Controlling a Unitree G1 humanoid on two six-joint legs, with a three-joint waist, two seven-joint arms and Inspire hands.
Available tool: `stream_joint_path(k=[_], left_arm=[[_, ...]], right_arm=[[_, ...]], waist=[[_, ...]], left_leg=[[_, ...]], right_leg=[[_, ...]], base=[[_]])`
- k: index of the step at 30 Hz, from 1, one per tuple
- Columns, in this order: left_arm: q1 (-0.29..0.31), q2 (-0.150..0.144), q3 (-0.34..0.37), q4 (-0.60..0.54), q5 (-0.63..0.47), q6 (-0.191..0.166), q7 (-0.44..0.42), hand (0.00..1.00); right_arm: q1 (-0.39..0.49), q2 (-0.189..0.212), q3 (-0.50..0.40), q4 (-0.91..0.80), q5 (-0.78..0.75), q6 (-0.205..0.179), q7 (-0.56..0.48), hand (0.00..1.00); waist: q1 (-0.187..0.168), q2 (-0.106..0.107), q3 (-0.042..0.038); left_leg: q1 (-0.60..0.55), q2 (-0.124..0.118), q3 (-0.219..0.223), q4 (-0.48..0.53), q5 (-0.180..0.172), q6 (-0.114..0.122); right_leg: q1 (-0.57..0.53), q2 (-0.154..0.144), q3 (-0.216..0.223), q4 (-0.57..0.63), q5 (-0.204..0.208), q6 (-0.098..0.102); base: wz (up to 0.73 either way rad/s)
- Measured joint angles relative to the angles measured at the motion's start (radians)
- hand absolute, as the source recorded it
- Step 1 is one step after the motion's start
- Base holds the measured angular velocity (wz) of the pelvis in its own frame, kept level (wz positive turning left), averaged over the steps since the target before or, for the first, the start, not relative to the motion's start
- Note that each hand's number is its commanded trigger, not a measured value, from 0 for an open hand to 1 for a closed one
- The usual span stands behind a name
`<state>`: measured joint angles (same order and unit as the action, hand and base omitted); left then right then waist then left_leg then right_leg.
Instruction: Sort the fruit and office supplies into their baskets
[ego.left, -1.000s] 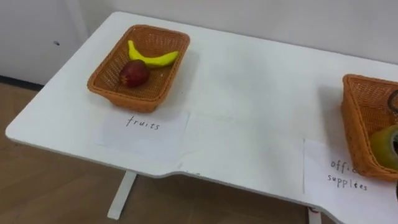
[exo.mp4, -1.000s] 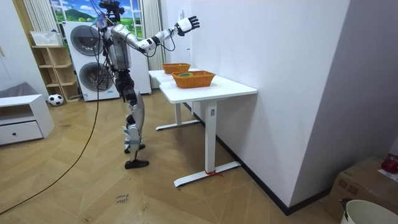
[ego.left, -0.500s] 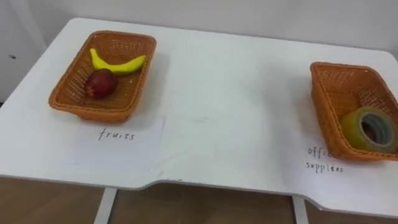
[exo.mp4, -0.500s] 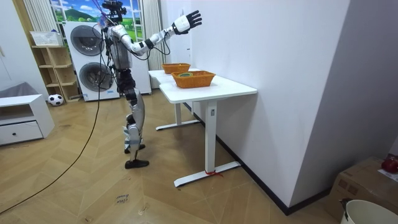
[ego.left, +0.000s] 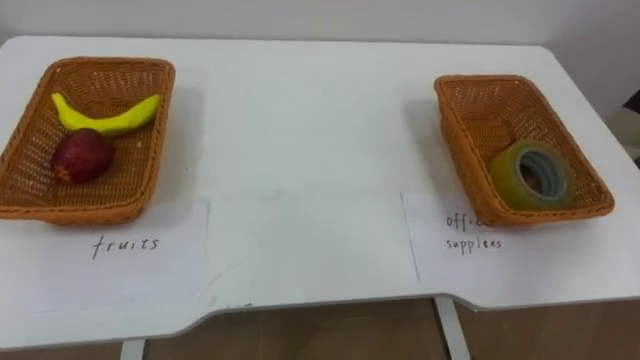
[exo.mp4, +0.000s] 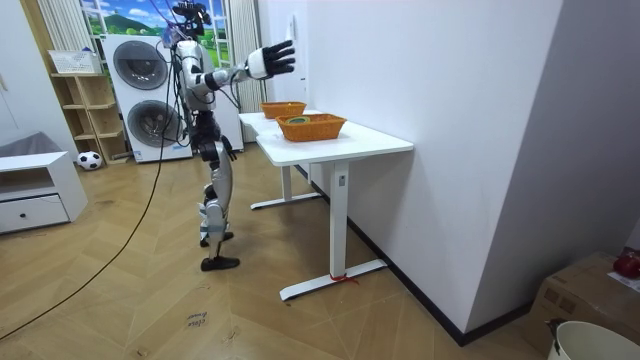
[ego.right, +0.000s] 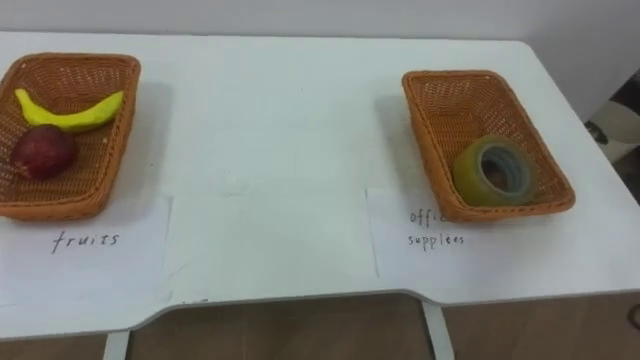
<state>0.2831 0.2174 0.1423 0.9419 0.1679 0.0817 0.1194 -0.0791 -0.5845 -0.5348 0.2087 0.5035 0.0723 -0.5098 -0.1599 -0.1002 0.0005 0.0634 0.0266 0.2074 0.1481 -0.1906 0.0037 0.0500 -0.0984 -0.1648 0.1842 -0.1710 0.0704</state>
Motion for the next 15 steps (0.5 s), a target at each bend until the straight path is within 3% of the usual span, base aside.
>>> stream_joint_path(k=[8, 12, 15], left_arm=[[0.004, -0.006, 0.000, -0.010, 0.000, 0.003, 0.006, 0.00], [0.001, -0.007, 0.001, -0.009, 0.001, 0.009, 0.008, 0.00], [0.003, -0.007, -0.001, -0.009, 0.000, 0.009, 0.008, 0.00]], right_arm=[[0.048, 0.061, -0.117, 0.164, 0.116, -0.017, -0.140, 0.00], [0.165, 0.087, -0.159, 0.185, 0.125, -0.039, -0.201, 0.00], [0.221, 0.130, -0.160, 0.247, 0.125, -0.054, -0.220, 0.00]], waist=[[-0.058, -0.001, -0.0031], [-0.058, 0.004, -0.0120], [-0.053, -0.002, -0.0062]], left_leg=[[-0.003, 0.004, 0.016, -0.006, -0.004, -0.004], [0.004, 0.007, 0.024, -0.016, -0.003, -0.005], [0.022, 0.012, 0.032, -0.015, -0.006, -0.010]], right_leg=[[-0.015, 0.004, -0.002, 0.003, 0.003, -0.005], [-0.011, 0.009, 0.001, 0.001, 0.003, -0.006], [0.001, 0.012, 0.002, 0.001, 0.003, -0.006]], base=[[-0.09], [-0.06], [-0.08]])
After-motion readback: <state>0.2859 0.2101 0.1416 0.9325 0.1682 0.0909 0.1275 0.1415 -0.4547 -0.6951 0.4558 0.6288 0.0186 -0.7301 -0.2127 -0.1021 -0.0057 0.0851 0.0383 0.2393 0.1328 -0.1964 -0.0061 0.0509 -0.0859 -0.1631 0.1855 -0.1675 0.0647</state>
